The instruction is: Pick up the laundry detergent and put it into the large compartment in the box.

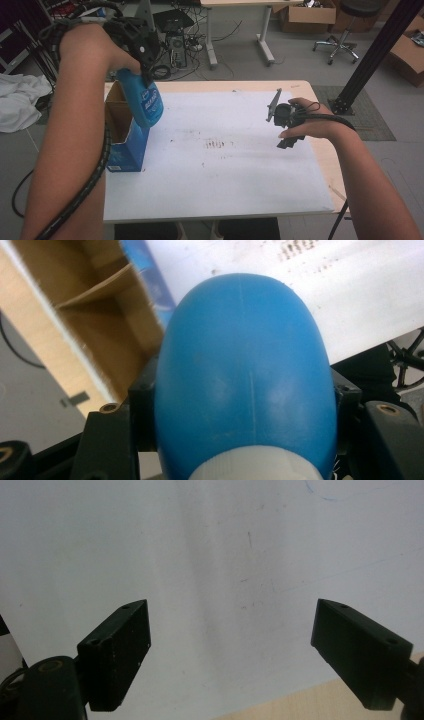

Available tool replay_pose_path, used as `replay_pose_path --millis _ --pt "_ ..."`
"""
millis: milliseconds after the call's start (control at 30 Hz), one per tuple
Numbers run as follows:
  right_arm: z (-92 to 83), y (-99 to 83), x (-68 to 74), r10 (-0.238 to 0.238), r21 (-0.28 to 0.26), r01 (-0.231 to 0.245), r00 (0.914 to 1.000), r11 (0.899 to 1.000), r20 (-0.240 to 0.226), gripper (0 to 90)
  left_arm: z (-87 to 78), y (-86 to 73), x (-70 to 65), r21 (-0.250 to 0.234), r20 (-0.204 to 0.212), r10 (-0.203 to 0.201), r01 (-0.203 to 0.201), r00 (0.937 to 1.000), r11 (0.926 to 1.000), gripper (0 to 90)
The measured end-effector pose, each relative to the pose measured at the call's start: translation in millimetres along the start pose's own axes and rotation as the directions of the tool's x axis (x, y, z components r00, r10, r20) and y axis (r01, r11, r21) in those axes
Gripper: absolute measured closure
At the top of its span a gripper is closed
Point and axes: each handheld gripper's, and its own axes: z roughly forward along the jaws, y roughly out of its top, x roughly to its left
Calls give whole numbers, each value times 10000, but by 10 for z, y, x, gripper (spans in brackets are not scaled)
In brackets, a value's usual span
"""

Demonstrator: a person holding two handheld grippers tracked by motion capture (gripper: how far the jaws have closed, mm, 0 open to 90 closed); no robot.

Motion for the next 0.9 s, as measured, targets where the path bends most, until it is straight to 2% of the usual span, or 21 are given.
replay_pose_path --millis 200,333,367,467,567,667,700,733,867,900 --pt "19 17 4 -80 35 80 10000 10000 -12 162 -64 -86 201 80 -84 -762 763 9971 9971 383" --pt "34 41 8 -93 -8 93 10000 10000 -4 162 -99 -145 332 -11 -318 -1617 1617 9863 9868 383" --pt "35 48 9 -96 17 96 10000 10000 -14 162 -100 -157 354 -34 -399 -1850 1850 9819 9827 383" --pt "34 63 11 -155 39 155 9999 9999 -19 162 -105 -191 448 -16 -497 -2257 2259 9729 9741 384" --pt "41 69 13 -162 -36 162 9999 9999 -15 162 -103 -230 552 -5 -483 -2537 2540 9661 9672 383" --pt "42 72 12 -187 8 187 9998 9998 -15 162 -101 -258 619 -37 -473 -2697 2699 9618 9629 383" --pt "42 73 11 -186 13 186 9998 9998 -21 162 -100 -267 635 -56 -437 -2855 2855 9574 9584 383" --pt "42 74 10 -171 14 171 9999 9999 -28 162 -105 -272 658 -26 -500 -2800 2802 9587 9599 383" --pt "53 83 7 -175 42 175 9998 9998 -42 162 -112 -295 717 -76 -496 -2932 2932 9548 9560 383" --pt "57 85 7 -171 39 171 9998 9998 -48 162 -115 -298 736 -89 -515 -2881 2880 9562 9576 383"
